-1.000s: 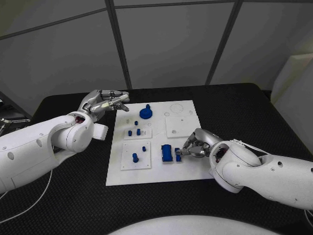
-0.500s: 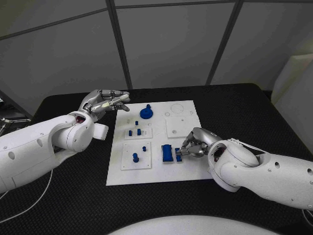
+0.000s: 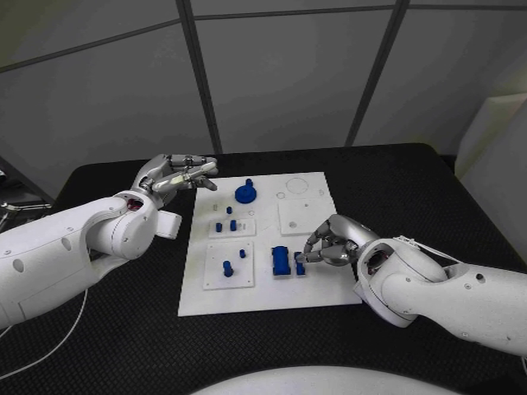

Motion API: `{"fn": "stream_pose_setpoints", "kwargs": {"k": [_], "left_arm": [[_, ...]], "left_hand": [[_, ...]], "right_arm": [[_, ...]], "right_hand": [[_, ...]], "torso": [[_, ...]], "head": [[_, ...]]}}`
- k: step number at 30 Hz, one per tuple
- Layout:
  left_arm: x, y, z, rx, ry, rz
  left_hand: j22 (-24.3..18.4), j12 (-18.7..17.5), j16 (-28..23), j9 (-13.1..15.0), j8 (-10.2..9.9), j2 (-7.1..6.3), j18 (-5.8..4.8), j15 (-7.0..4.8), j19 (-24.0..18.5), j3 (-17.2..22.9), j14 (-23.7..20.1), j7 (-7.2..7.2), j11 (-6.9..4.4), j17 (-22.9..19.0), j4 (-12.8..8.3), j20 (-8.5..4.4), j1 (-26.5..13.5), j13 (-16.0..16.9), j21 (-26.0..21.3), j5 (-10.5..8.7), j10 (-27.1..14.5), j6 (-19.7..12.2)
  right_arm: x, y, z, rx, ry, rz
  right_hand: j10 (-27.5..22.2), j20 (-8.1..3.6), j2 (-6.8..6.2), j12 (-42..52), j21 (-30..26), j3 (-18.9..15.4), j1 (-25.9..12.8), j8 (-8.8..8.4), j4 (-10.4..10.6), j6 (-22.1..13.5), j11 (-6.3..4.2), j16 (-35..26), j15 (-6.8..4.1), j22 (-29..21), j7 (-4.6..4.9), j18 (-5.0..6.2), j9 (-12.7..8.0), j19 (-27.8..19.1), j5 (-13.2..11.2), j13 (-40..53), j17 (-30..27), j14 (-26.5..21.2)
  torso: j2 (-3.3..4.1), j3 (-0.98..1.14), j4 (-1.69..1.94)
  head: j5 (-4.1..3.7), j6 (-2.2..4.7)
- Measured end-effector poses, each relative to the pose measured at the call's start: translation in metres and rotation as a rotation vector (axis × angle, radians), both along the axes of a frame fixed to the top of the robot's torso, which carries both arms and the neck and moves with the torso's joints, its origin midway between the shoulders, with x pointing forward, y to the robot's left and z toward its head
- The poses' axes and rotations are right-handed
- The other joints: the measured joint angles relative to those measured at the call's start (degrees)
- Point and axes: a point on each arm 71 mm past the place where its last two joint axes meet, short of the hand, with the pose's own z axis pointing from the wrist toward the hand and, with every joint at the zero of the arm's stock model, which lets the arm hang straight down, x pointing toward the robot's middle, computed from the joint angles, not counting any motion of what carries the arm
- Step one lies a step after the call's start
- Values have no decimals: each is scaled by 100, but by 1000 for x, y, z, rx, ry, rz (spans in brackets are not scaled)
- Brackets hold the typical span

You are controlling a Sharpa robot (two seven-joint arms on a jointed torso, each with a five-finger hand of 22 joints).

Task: Assemble the parts on the task board

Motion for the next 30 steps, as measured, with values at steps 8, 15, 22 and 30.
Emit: {"fn": "stream_pose_setpoints", "kwargs": {"k": [8, 15, 22, 30], "left_arm": [[2, 1, -3, -4, 6, 4], [10, 4, -9, -23, 19, 28], [22, 3, -17, -53, 27, 77], [35, 0, -25, -70, 22, 164]], "left_hand": [[-114, -15, -289, 30, 0, 47, 1, 50, -99, 0, -217, -42, 16, -130, 0, 30, -47, 0, -187, 0, -16, -42], [-716, -162, -1590, 48, 0, 85, 0, 255, -824, 0, -709, -197, 11, -686, 0, 242, -85, -168, -1031, -23, -176, -70], [-1355, -268, -2728, -7, 0, 115, 1, 407, -1404, 0, -1189, -269, 8, -1230, 0, 512, -145, -396, -1567, -23, -411, -147], [-2220, -378, -3208, -200, 0, 114, 0, 657, -2527, -175, -1359, -336, -116, -1718, 96, 675, -251, -398, -1620, -23, -923, -379]], "right_arm": [[35, -12, 11, 243, -14, 16], [89, -31, 10, 483, 7, -25], [133, -40, 2, 697, 8, -78], [155, -42, -5, 841, -6, -120]], "right_hand": [[-1111, 243, 225, -2263, -1781, 14, 318, 0, -228, -775, 293, -1533, 285, -211, 300, 421, -347, -459, -34, -1769, -1951, -466], [-1720, 691, 599, -3755, -5564, -113, 910, 0, -588, -945, 733, -4212, 803, -2672, 597, 850, -1070, -2614, -34, -3404, -4303, -2346], [-1616, 1132, 924, -4660, -7196, -431, 936, 0, -971, -1018, 995, -6092, 1248, -3957, 672, 850, -1851, -3293, -34, -4697, -5664, -2938], [-1907, 1479, 1175, -4828, -8198, -731, 331, 0, -1358, -1170, 1053, -7321, 1316, -5175, 752, 850, -2683, -3696, -48, -5632, -6650, -2910]], "torso": [[-44, -23, -1], [-208, -79, -24], [-386, -114, -49], [-543, -95, -32]], "head": [[-16, 114], [-17, 266], [75, 510], [179, 642]]}}
